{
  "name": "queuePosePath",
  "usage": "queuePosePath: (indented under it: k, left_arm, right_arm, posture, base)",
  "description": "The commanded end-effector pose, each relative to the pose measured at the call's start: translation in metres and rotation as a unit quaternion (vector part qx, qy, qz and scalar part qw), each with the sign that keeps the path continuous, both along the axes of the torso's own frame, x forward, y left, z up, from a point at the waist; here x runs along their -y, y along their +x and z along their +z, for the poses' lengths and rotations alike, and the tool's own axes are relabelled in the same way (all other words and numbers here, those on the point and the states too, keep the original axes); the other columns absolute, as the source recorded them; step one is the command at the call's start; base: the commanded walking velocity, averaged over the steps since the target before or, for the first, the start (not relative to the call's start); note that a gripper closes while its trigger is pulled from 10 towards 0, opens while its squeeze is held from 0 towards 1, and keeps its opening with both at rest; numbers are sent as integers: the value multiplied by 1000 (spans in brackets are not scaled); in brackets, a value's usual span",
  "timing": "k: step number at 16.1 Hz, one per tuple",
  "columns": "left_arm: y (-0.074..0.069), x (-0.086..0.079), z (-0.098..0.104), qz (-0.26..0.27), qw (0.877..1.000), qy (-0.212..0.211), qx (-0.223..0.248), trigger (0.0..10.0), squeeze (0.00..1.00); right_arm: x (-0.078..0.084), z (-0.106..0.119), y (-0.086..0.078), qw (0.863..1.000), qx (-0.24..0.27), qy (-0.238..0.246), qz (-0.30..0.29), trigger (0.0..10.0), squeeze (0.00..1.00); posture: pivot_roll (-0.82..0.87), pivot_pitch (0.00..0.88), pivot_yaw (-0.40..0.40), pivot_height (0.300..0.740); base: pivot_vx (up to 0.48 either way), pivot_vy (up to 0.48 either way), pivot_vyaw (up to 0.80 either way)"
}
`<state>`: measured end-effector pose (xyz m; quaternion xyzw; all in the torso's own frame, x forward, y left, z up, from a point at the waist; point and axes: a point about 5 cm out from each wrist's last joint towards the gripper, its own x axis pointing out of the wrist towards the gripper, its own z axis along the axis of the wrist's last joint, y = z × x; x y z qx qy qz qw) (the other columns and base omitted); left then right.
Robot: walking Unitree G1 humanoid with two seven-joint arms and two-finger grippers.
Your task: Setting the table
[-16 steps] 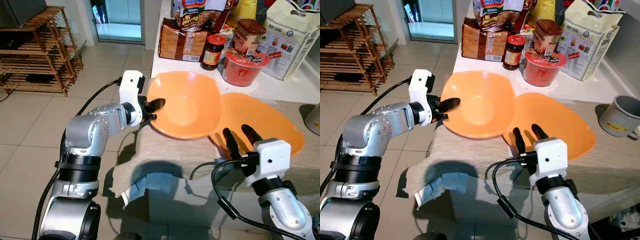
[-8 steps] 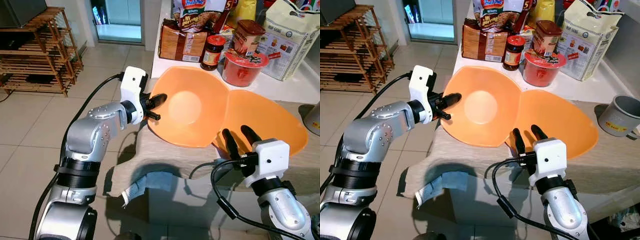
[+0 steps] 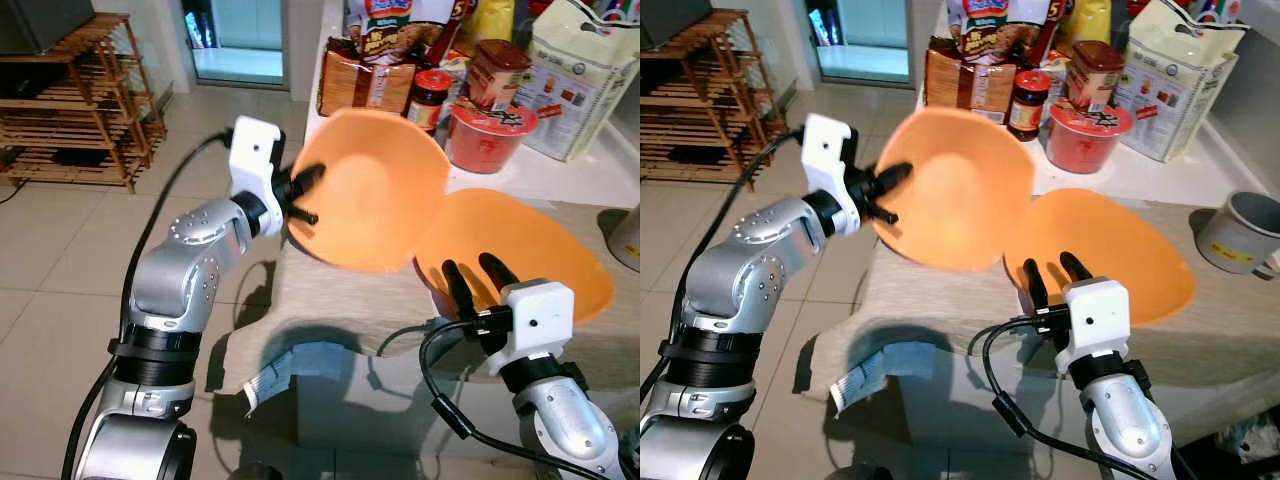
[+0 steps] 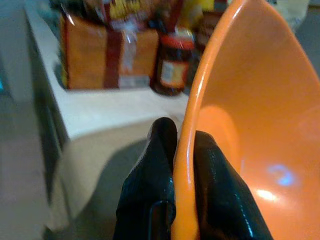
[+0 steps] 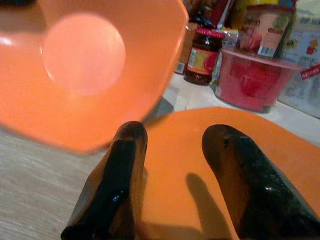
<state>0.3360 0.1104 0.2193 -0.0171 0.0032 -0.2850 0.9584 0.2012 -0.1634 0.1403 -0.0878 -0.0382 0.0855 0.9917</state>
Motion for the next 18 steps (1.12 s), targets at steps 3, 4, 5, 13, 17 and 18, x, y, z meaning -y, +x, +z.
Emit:
queuePosePath:
  k: [3,4,5,13,17,18]
  left_arm:
    - [-2,-31,23,118,980,64,148,0,0]
    - [-7,-45,22,157,971,62,167,0,0]
    - [-10,-53,21,178,966,65,175,0,0]
    - [-32,-99,-8,256,952,77,151,0,0]
    - [-46,-89,-44,208,975,29,71,0,0]
    - [-50,-86,-54,204,978,14,51,0,0]
  right_arm:
    - [7,-2,8,999,19,-14,-41,10000,0]
    - [10,-2,10,998,27,-18,-58,10000,0]
    - [12,-1,11,997,35,-24,-64,10000,0]
    - [12,-4,20,994,68,-38,-78,10000,0]
    - [16,-10,24,993,59,-3,-99,10000,0]
    - [16,-11,25,993,58,0,-100,10000,0]
  posture:
    - [-11,10,-6,740]
    - [-9,9,-6,740]
    - [0,7,-8,740]
    - [38,0,-21,740]
    - [38,0,-23,740]
    - [37,0,-22,740]
  base:
    - [0,0,0]
    - [0,0,0]
    - [0,0,0]
    - [0,0,0]
    - [0,0,0]
    - [0,0,0]
